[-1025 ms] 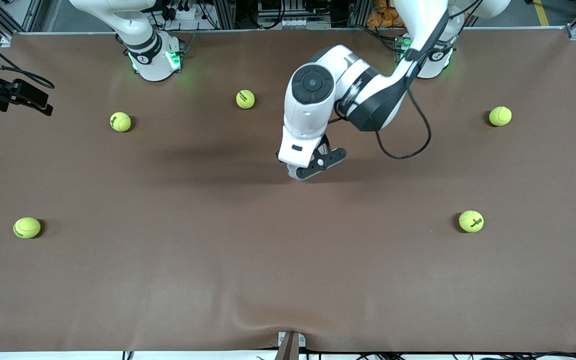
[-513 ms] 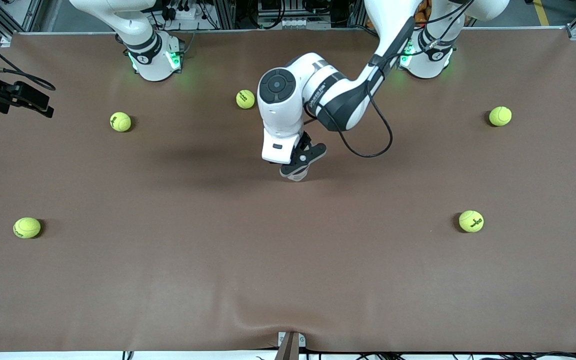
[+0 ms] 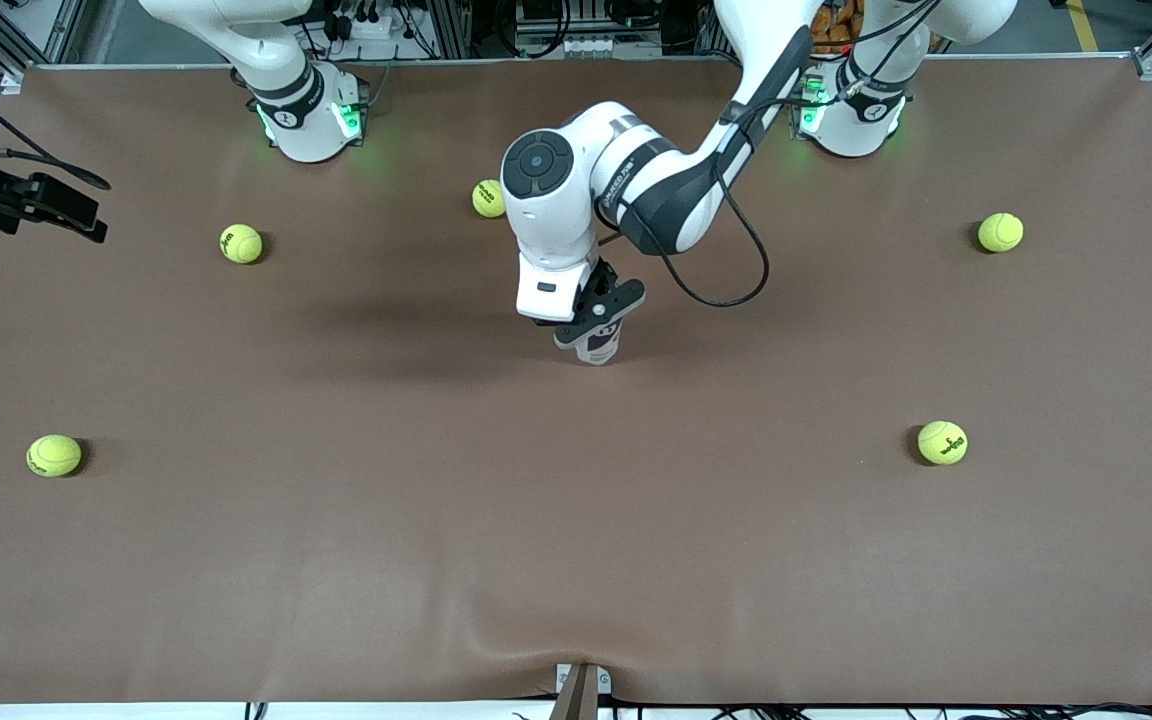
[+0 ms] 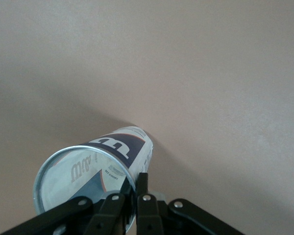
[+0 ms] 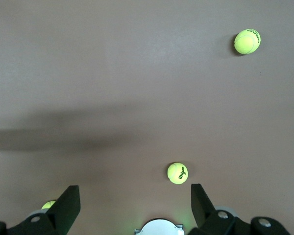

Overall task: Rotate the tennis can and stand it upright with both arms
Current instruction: 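Rotate the can upright with the left gripper and lower it onto the table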

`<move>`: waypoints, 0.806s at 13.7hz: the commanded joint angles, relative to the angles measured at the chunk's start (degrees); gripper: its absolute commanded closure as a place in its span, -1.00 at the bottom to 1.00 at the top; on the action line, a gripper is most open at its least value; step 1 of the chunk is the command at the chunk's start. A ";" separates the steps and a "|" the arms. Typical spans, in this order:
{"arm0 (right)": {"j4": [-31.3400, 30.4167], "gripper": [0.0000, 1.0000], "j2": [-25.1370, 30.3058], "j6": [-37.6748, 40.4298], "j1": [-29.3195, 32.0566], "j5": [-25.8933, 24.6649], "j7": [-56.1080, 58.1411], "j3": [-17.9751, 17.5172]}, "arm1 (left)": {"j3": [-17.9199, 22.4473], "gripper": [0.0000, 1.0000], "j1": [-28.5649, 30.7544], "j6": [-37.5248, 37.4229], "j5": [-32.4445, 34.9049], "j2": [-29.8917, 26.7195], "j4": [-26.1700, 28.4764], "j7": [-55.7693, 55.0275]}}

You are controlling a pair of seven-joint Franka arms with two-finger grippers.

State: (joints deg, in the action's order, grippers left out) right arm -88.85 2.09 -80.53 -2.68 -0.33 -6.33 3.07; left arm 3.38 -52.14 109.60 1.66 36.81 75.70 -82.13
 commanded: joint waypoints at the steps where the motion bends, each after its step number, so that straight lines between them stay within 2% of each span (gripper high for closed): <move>1: 0.35 -1.00 -0.07 -0.24 0.66 -0.81 0.80 0.00 | 0.93 -0.03 -0.95 -0.09 1.15 1.42 -1.17 -1.45; 3: 0.44 -1.00 -0.07 -0.24 0.74 -0.64 0.80 0.00 | 0.93 -0.47 -0.94 -0.09 1.15 1.16 -1.26 -1.45; 4: 0.35 -1.00 -0.07 -0.33 0.74 -0.72 0.80 0.00 | 0.93 -0.99 -0.86 -0.09 1.15 0.99 -1.26 -1.28; 11: 0.96 -1.00 -0.07 -0.33 1.27 -0.90 0.80 0.00 | 0.58 -1.00 -0.33 -0.88 0.80 -0.68 -1.35 -0.75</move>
State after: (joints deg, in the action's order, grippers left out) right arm -88.75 2.09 -80.82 -2.30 -0.46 -6.30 3.40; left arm 3.68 -52.31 109.70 1.66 37.36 74.62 -82.24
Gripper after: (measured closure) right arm 0.000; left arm 0.000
